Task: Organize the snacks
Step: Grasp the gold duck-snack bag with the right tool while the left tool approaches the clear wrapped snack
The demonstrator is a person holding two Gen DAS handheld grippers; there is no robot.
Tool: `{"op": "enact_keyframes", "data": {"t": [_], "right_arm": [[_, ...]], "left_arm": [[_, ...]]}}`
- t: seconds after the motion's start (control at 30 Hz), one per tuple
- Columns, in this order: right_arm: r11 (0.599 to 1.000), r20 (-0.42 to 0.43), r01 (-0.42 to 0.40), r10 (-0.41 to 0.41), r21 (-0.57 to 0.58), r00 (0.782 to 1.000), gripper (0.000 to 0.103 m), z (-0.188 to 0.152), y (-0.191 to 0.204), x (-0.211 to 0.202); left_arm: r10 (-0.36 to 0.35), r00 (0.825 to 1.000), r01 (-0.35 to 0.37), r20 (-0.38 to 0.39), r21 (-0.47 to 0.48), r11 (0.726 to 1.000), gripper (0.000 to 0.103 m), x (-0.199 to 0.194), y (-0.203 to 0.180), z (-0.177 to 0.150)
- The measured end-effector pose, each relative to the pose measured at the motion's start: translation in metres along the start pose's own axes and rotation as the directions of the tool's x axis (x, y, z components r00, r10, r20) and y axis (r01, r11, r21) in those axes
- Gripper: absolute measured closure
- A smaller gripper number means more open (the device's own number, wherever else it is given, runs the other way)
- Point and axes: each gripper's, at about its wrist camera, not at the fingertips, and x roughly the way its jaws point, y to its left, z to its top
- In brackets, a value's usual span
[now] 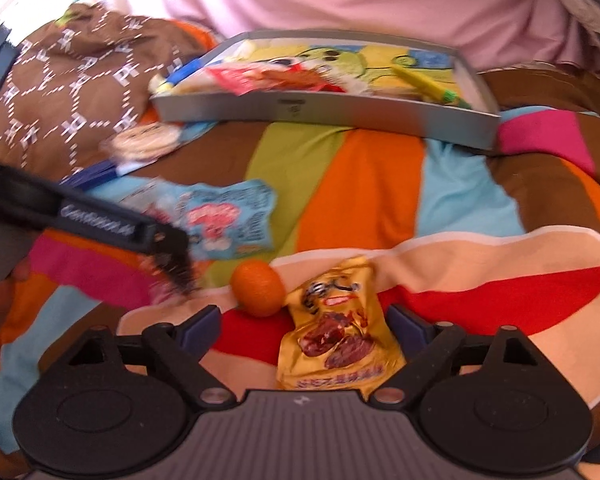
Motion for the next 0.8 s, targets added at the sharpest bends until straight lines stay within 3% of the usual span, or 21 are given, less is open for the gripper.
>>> {"op": "enact_keyframes", "data": {"t": [0.07, 0.3, 0.43, 0.8], "right_arm": [[1.0, -0.007, -0.004, 0.004, -0.021, 1.0, 0.017, -0.002, 0.006, 0.001], [0.999, -0.047, 0.008, -0.011, -0.047, 0.999, 0.04, -0.003, 0.007, 0.008], [0.999, -0.059, 0.005, -0.008, -0.05, 0.998, 0.042, -0.002, 0.004, 0.007], [0.996, -0.023, 0.048, -0.05, -0.079, 0.998, 0.046, 0.001, -0.001, 0.003]], "left_arm": [[-0.004, 1.0, 0.004, -0.006, -0.005, 1.0, 0.023, 0.001, -0.002, 0.001], [0.026, 0.999, -0.025, -0.037, 0.022, 0.999, 0.012, 0.016, -0.012, 0.001], [0.03, 0.999, -0.029, -0.027, 0.031, 0.999, 0.013, 0.015, -0.012, -0.001], [0.037, 0.999, -0.037, 0.002, 0.022, 0.999, 0.036, -0.008, 0.008, -0.006]]}}
